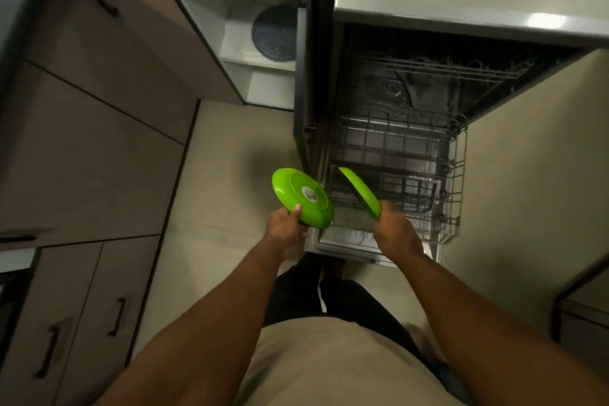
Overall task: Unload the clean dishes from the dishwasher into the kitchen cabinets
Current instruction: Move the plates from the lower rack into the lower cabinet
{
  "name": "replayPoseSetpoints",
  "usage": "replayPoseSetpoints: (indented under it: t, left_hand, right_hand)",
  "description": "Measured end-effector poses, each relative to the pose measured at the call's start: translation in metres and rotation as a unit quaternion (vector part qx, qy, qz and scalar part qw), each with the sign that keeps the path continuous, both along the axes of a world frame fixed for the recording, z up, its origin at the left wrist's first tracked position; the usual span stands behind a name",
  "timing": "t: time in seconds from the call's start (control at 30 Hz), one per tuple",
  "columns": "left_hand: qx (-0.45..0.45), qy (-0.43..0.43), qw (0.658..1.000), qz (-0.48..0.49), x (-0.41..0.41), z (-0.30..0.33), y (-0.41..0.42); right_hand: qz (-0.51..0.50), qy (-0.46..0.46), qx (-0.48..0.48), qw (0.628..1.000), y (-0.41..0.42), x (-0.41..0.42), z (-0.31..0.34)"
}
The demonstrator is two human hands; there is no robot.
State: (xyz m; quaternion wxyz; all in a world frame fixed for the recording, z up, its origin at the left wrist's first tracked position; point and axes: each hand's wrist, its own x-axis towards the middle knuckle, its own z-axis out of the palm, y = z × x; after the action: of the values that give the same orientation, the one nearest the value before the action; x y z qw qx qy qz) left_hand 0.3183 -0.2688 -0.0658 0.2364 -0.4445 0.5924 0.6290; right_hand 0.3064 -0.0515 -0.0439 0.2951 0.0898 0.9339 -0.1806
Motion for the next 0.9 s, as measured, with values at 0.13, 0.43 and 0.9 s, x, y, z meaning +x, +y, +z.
replayPoseSetpoints:
  t: [0.13, 0.43, 0.9]
  left_hand:
    - [-0.026, 0.004, 0.999, 0.028, 0.020, 0.010, -0.022]
    - [-0.003, 0.033, 0.993, 0.116, 0.057, 0.024, -0.063]
    - [0.004, 0.042, 0.994, 0.101, 0.065, 0.029, -0.196]
  right_hand:
    - [0.038, 0.010, -0.025, 0.999, -0.021, 0.009, 0.006]
    - [0.115, 0.006, -0.037, 0.993, -0.067, 0.022, 0.019]
    - [0.099, 0.019, -0.031, 0.994, -0.194, 0.019, 0.028]
